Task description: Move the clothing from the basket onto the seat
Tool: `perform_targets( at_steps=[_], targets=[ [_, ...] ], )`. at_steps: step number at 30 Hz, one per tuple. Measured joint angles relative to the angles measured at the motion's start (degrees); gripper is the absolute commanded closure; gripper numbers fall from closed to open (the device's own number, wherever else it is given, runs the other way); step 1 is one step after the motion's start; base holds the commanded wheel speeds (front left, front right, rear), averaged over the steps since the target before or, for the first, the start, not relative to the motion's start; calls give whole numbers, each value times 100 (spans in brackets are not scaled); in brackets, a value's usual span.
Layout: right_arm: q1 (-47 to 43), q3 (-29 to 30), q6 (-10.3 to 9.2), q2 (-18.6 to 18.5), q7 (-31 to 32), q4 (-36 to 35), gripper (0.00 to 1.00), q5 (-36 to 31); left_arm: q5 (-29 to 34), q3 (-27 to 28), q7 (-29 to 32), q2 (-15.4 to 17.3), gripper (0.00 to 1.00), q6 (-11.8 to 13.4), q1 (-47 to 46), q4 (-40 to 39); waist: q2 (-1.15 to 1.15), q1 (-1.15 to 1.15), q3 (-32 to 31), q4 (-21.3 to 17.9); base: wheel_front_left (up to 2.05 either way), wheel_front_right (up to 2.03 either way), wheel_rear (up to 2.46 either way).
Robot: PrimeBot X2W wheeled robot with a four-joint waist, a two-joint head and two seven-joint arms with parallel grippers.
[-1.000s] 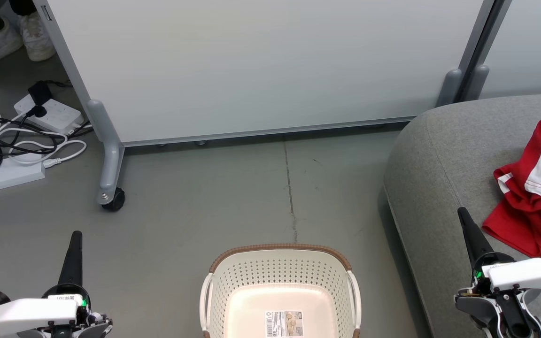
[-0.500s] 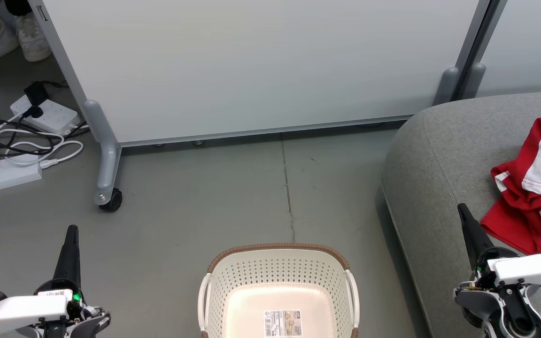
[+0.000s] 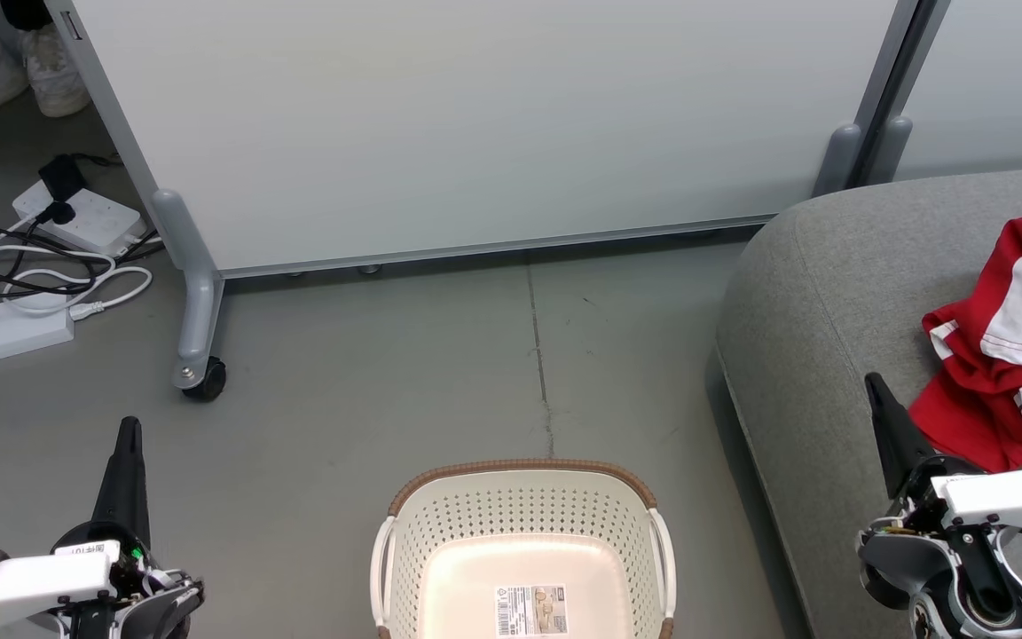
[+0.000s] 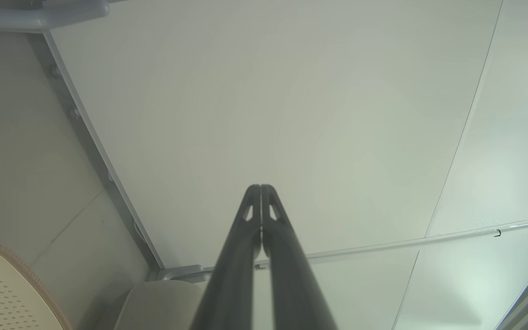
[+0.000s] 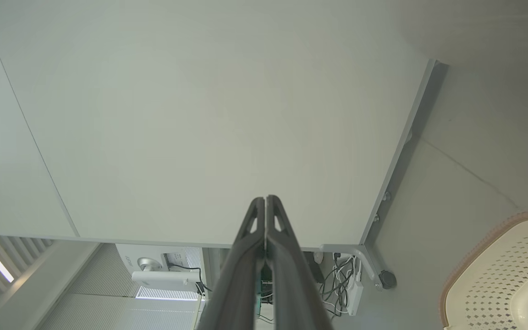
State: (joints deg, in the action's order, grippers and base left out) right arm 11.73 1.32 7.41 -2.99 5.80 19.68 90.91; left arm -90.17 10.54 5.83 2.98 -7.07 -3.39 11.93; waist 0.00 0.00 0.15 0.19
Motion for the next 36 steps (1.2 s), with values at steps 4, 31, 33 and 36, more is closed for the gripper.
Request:
perform_targets(
  at_steps=[4, 31, 33, 36],
  targets=[
    [47, 7, 0, 0, 26, 32, 100, 148, -153, 37, 29, -18, 100, -27, -32, 7, 0, 0, 4, -12, 0, 0, 0],
    [64, 27, 0, 4, 53, 56, 100, 201, -213, 54, 47, -24, 100, -36, -36, 9, 0, 0, 5, -16, 0, 0, 0],
    [64, 27, 0, 5, 57, 56, 100, 200, -213, 54, 47, -24, 100, -36, -36, 9, 0, 0, 5, -16, 0, 0, 0],
    [64, 31, 0, 5, 58, 55, 100, 200, -213, 54, 47, -24, 100, -36, -36, 9, 0, 0, 5, -16, 0, 0, 0]
  ],
)
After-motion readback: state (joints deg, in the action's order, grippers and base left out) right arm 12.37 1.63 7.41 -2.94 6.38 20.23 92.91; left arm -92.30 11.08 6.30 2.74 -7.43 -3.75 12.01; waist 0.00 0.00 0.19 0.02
